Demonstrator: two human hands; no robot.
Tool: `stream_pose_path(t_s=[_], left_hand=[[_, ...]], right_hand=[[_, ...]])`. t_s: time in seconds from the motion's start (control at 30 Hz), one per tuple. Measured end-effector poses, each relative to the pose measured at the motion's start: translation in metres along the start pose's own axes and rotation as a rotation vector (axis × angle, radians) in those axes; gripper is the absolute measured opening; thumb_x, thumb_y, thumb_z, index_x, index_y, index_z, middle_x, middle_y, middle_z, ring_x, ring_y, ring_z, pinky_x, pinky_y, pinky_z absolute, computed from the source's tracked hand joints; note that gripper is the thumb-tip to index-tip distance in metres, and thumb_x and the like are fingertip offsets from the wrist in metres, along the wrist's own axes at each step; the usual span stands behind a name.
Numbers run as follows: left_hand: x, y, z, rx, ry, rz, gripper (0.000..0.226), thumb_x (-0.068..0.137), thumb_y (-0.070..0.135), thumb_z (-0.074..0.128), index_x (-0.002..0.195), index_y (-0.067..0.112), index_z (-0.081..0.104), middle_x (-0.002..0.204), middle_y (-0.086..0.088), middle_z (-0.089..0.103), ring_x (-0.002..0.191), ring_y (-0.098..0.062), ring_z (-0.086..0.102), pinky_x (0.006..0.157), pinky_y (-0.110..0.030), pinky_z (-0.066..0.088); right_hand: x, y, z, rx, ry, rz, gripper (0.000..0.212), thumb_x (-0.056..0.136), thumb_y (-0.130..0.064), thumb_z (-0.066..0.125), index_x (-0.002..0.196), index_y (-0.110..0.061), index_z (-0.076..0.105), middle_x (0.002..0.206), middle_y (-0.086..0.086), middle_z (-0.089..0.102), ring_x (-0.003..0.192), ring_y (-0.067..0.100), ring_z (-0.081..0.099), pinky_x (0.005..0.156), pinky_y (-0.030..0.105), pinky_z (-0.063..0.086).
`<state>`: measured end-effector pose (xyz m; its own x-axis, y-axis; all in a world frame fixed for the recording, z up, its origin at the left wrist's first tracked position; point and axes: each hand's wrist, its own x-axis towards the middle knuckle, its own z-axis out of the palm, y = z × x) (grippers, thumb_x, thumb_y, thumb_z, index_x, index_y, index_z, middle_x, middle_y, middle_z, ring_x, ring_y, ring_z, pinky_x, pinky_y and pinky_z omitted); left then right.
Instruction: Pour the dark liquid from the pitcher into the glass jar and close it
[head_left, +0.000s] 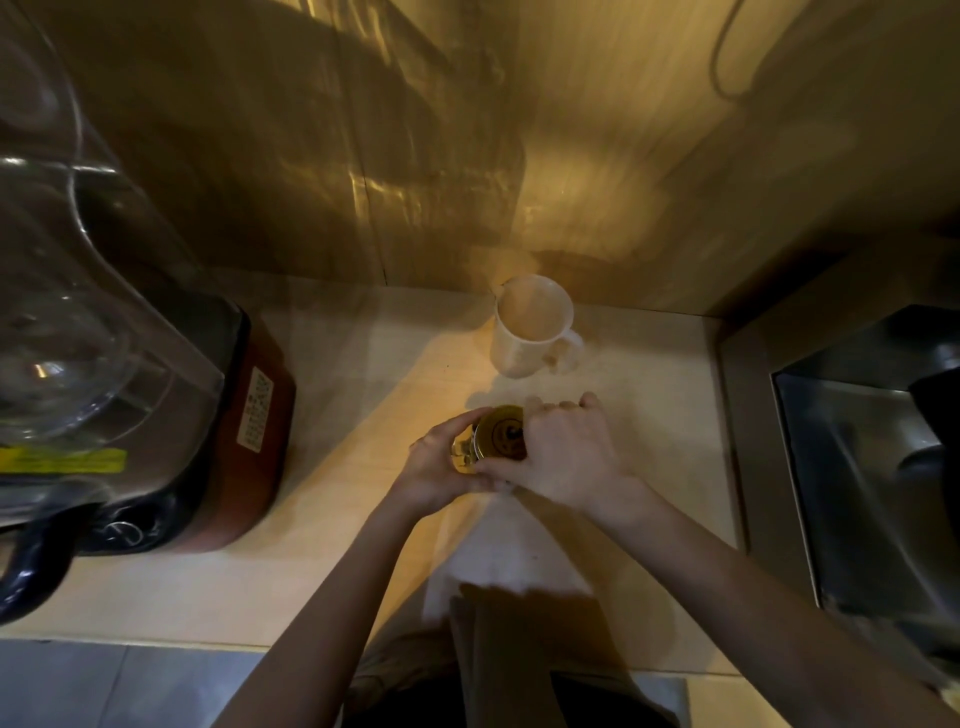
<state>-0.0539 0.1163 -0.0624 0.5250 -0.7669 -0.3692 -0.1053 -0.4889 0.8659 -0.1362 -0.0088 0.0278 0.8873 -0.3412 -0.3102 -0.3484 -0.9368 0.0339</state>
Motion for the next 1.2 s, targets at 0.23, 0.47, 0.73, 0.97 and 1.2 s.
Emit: stream_pose_path(t_s=[0.23, 0.47, 0.73, 0.97, 1.2], left_hand=[[0.006, 0.002, 0.000, 0.018, 0.001, 0.002, 0.090, 0.045, 0.056, 0.075, 0.128, 0.041, 0.045, 0.133, 0.007, 0.057, 0.127, -0.012, 0.046, 0.109, -0.045, 0.033], [0.006, 0.001, 0.000, 0.023, -0.006, -0.006, 0.095, 0.042, 0.056, 0.075, 0.129, 0.032, 0.046, 0.128, 0.005, 0.060, 0.119, -0.012, 0.053, 0.106, -0.042, 0.038], [0.007, 0.001, 0.000, 0.050, -0.007, 0.000, 0.094, 0.044, 0.057, 0.074, 0.130, 0.037, 0.044, 0.127, 0.007, 0.060, 0.117, -0.013, 0.054, 0.103, -0.043, 0.040], [0.007, 0.003, -0.001, 0.043, -0.018, 0.017, 0.083, 0.044, 0.057, 0.073, 0.120, 0.043, 0.044, 0.119, 0.010, 0.060, 0.114, -0.014, 0.056, 0.099, -0.033, 0.043], [0.006, 0.022, -0.012, 0.382, -0.145, -0.081, 0.112, 0.045, 0.063, 0.069, 0.142, 0.036, 0.021, 0.149, 0.002, 0.039, 0.136, -0.025, 0.036, 0.109, -0.049, 0.031]], right_hand=[[-0.002, 0.027, -0.014, 0.162, -0.010, -0.085, 0.042, 0.077, -0.051, 0.066, 0.096, -0.015, 0.058, 0.102, 0.007, 0.063, 0.099, 0.024, 0.055, 0.073, 0.030, 0.041], [0.010, 0.029, 0.013, 0.277, -0.137, -0.313, 0.077, 0.077, -0.020, 0.072, 0.142, -0.022, 0.030, 0.140, 0.004, 0.040, 0.125, 0.026, 0.041, 0.098, 0.041, 0.044], [0.017, 0.034, 0.022, 0.309, -0.055, -0.310, 0.084, 0.070, -0.049, 0.075, 0.138, -0.014, 0.039, 0.121, 0.008, 0.047, 0.111, 0.022, 0.046, 0.087, 0.032, 0.044], [0.007, 0.030, 0.031, 0.425, 0.030, -0.258, 0.086, 0.071, -0.049, 0.076, 0.137, -0.008, 0.039, 0.116, 0.010, 0.044, 0.108, 0.021, 0.045, 0.083, 0.029, 0.043], [-0.002, 0.025, 0.034, 0.629, 0.014, -0.104, 0.103, 0.068, -0.041, 0.081, 0.147, -0.015, 0.020, 0.138, 0.011, 0.039, 0.129, 0.026, 0.032, 0.105, 0.039, 0.034]])
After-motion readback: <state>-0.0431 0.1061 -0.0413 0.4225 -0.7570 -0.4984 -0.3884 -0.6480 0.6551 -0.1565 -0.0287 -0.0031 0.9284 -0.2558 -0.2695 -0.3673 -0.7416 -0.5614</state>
